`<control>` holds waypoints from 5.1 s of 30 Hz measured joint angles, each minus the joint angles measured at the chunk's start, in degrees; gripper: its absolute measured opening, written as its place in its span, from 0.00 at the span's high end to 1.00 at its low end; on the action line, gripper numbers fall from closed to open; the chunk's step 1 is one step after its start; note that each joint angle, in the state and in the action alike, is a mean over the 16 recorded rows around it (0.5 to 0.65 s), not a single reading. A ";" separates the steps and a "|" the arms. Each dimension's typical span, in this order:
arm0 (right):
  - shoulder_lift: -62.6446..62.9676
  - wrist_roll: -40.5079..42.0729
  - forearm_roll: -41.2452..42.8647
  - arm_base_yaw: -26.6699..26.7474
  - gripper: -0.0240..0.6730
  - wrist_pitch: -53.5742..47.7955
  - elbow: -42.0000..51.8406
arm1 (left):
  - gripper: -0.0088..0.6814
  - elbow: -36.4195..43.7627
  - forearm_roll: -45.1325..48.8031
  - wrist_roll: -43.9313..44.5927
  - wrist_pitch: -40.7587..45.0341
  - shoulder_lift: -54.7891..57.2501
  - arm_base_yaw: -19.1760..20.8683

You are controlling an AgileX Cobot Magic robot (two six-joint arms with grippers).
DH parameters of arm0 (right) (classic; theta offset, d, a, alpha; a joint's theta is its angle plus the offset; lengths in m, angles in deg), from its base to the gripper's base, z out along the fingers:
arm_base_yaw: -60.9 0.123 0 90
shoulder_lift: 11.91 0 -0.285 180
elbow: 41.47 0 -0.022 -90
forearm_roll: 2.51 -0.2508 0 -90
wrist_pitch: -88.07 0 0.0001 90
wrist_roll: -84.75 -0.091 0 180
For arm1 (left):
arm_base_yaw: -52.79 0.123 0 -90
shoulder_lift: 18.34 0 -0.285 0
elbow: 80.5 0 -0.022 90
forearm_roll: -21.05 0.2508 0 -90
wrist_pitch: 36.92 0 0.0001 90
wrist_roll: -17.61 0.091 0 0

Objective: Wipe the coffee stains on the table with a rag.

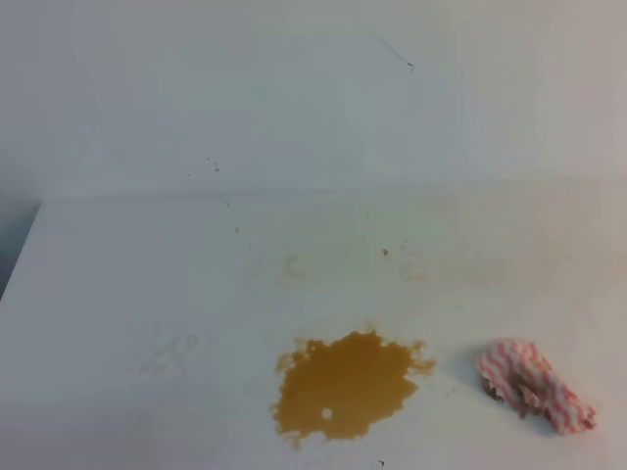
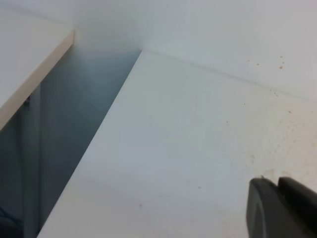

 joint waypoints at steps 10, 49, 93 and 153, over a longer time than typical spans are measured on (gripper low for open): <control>-17.85 8.55 -1.78 0.75 0.63 -12.38 -2.84 | 0.99 -0.44 -0.01 0.00 0.20 0.34 0.00; -53.92 8.23 -5.01 13.06 0.94 -16.22 -18.56 | 0.99 -0.44 -0.01 0.00 0.20 0.57 0.01; -66.93 11.50 -17.20 31.81 0.95 -9.20 -34.94 | 0.99 -0.44 -0.01 0.00 0.06 0.45 0.00; -75.57 3.09 0.54 31.34 0.95 -29.33 -54.82 | 0.99 -0.44 -0.01 0.00 0.06 0.57 0.01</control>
